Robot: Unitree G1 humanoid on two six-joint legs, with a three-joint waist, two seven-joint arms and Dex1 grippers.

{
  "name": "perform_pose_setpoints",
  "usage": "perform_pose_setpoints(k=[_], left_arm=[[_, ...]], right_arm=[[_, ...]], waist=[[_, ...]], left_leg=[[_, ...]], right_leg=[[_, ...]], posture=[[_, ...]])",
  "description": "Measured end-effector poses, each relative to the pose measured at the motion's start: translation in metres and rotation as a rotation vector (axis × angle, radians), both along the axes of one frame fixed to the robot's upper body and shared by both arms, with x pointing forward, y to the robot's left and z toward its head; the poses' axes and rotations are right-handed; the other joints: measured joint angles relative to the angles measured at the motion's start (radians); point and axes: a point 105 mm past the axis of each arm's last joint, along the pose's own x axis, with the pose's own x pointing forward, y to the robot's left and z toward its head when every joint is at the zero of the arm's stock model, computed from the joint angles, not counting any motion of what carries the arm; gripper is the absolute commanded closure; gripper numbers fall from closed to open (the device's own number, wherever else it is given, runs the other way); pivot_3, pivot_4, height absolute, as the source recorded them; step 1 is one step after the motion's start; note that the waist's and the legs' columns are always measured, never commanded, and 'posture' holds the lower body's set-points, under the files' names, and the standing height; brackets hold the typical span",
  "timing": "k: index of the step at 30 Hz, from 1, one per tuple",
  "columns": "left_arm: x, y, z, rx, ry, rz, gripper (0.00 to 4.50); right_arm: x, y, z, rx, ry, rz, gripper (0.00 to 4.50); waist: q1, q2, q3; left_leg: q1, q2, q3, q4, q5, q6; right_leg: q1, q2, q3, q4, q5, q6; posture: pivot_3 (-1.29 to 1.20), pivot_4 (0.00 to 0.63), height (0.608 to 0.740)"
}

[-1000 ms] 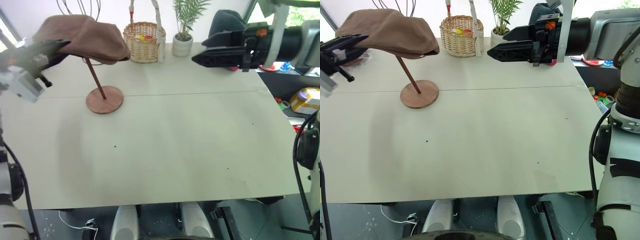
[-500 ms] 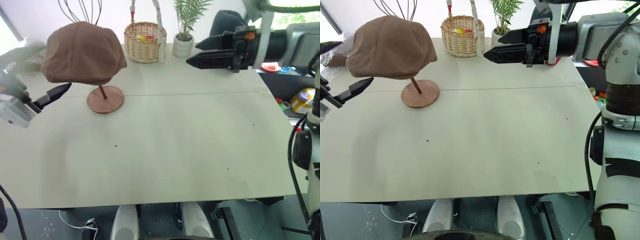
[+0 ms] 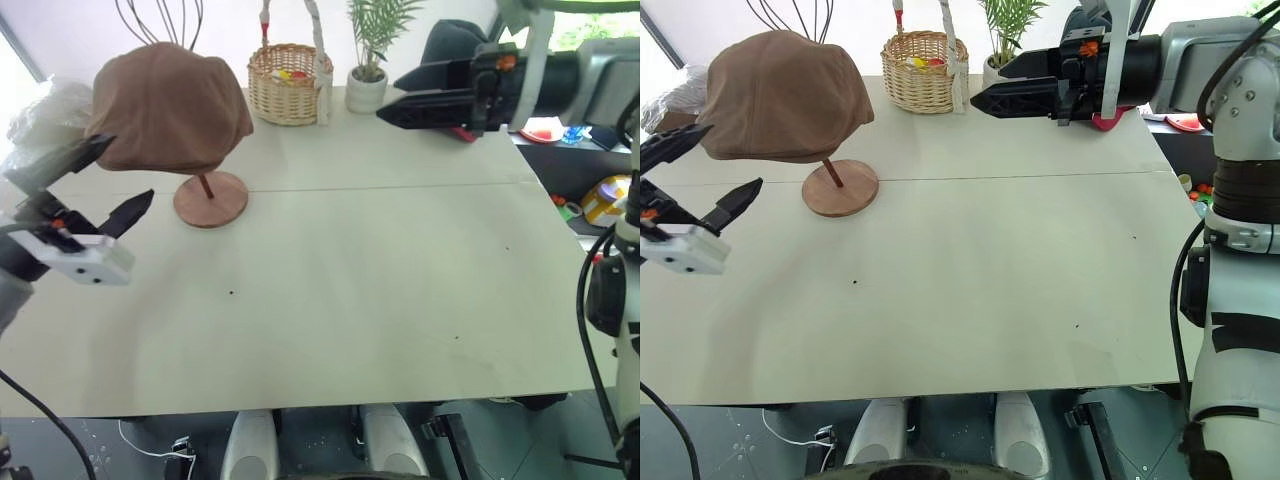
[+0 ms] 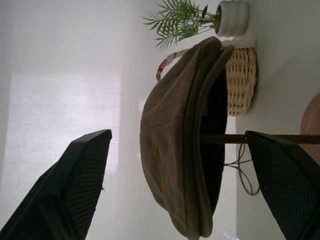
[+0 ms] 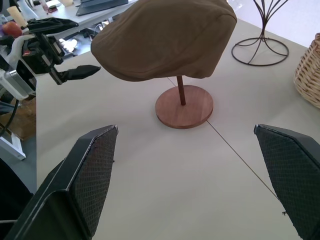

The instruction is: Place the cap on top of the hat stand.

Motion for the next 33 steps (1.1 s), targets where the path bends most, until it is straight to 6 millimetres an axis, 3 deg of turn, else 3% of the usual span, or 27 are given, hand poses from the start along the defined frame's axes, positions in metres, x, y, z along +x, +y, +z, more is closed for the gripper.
perform_pose_setpoints(k=[7, 8, 9, 14, 16, 20, 24, 28, 31, 33], left_arm=[[0.012, -0.009, 0.003, -0.029, -0.036, 0.095, 0.03], [0.013, -0.009, 0.002, -0.034, -0.033, 0.101, 0.53], [0.014, -0.007, 0.002, -0.042, -0.031, 0.109, 0.73], [0.017, -0.002, 0.003, -0.090, -0.025, 0.108, 3.36], [0.018, 0.003, 0.003, -0.128, -0.018, 0.094, 4.22], [0.013, 0.017, 0.012, -0.209, -0.005, -0.024, 4.22], [0.008, 0.024, 0.021, -0.164, -0.009, -0.107, 4.22], [0.013, 0.038, 0.012, -0.152, 0.038, -0.099, 4.22], [0.016, 0.037, 0.002, -0.152, 0.071, -0.116, 3.34], [0.016, 0.037, 0.000, -0.152, 0.072, -0.117, 2.31]], right_arm=[[-0.001, 0.001, 0.001, 0.002, -0.003, -0.012, 0.00], [-0.001, 0.000, 0.001, 0.003, -0.002, -0.014, 0.00], [-0.001, 0.000, 0.001, 0.004, -0.002, -0.017, 0.00], [0.000, 0.000, 0.001, 0.012, -0.003, -0.024, 0.00], [-0.001, 0.000, 0.000, 0.013, -0.003, -0.023, 0.00], [0.000, -0.001, -0.002, 0.015, 0.000, -0.027, 0.00], [0.000, 0.000, -0.002, 0.018, 0.002, -0.023, 0.00], [0.000, 0.000, -0.002, 0.018, -0.002, -0.027, 0.00], [-0.001, 0.001, -0.001, 0.017, -0.007, -0.030, 0.00], [-0.001, 0.001, 0.000, 0.020, -0.008, -0.029, 0.00]], waist=[[-0.001, 0.000, 0.000], [-0.001, 0.000, 0.000], [-0.001, 0.000, 0.000], [-0.002, 0.000, 0.000], [-0.002, 0.000, 0.000], [-0.002, 0.000, 0.000], [-0.004, 0.000, 0.000], [-0.003, 0.001, 0.000], [-0.003, 0.001, 0.000], [-0.003, 0.001, 0.000]], left_leg=[[0.000, 0.000, 0.000, 0.000, 0.000, 0.000], [0.000, 0.000, 0.000, 0.000, 0.000, 0.000], [0.000, 0.000, 0.000, 0.000, 0.000, 0.000], [0.000, 0.000, 0.000, 0.000, 0.000, 0.000], [0.000, 0.000, 0.000, 0.000, 0.000, 0.000], [0.000, 0.000, 0.000, -0.001, 0.000, 0.000], [0.000, 0.000, 0.000, -0.001, 0.000, 0.000], [0.000, 0.000, 0.001, -0.002, 0.000, 0.000], [0.000, 0.000, 0.001, -0.003, 0.000, 0.000], [0.000, 0.000, 0.001, -0.004, 0.000, 0.000]], right_leg=[[0.000, 0.000, 0.000, 0.000, 0.000, 0.000], [0.000, 0.000, 0.000, 0.000, 0.000, 0.000], [0.000, 0.000, 0.000, 0.000, 0.000, 0.000], [0.000, 0.000, 0.000, 0.000, 0.000, 0.000], [0.000, 0.000, 0.000, 0.000, 0.000, 0.000], [0.000, 0.000, 0.000, 0.000, 0.000, 0.000], [-0.001, 0.000, 0.000, -0.001, 0.000, 0.000], [-0.001, -0.001, 0.000, -0.002, 0.000, -0.001], [-0.001, -0.001, 0.000, -0.004, 0.000, -0.001], [-0.001, 0.000, 0.000, -0.004, 0.000, -0.001]], posture=[[0.00, 0.150, 0.728], [0.00, 0.150, 0.728], [0.00, 0.150, 0.728], [0.00, 0.150, 0.728], [0.00, 0.150, 0.728], [0.00, 0.150, 0.728], [0.00, 0.150, 0.728], [0.00, 0.150, 0.728], [0.00, 0.150, 0.728], [0.00, 0.150, 0.728]])
